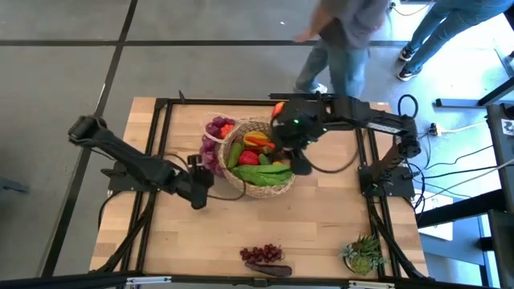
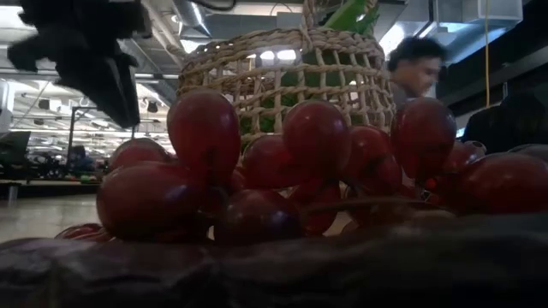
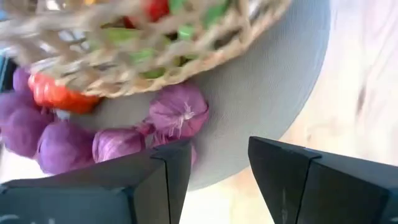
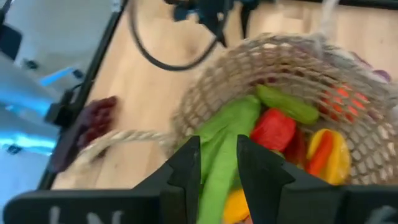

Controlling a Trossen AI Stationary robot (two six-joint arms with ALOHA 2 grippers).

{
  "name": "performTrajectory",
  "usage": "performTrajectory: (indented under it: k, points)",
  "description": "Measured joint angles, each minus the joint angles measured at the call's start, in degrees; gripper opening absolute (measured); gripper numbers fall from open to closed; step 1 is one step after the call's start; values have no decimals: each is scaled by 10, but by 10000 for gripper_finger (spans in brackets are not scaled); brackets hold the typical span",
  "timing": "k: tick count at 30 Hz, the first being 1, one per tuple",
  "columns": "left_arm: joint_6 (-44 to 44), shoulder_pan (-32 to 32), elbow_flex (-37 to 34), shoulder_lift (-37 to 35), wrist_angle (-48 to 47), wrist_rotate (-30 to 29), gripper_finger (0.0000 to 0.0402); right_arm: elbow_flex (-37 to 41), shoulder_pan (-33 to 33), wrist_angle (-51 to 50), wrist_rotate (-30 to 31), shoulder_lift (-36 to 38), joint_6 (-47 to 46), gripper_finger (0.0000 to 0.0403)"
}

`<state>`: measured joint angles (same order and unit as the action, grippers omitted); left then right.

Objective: Build produce basket
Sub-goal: Put the purple garlic into the brown basket

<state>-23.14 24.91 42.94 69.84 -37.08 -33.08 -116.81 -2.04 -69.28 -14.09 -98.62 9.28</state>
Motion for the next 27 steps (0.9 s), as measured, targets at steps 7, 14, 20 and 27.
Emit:
performTrajectory:
  k: [7,14,20,27]
  points:
    - [-101,8,0,-79,-7,8,150,0,-34,37,1,-68,0,97]
    - [-128,21,0,-115,-6,7,150,0,-56,45,82,-135,0,97]
    - [-128,23,0,-119,-2,7,150,0,-73,45,234,-165,-3,97]
    - [-128,23,0,-119,-2,7,150,0,-73,42,417,-166,-16,97]
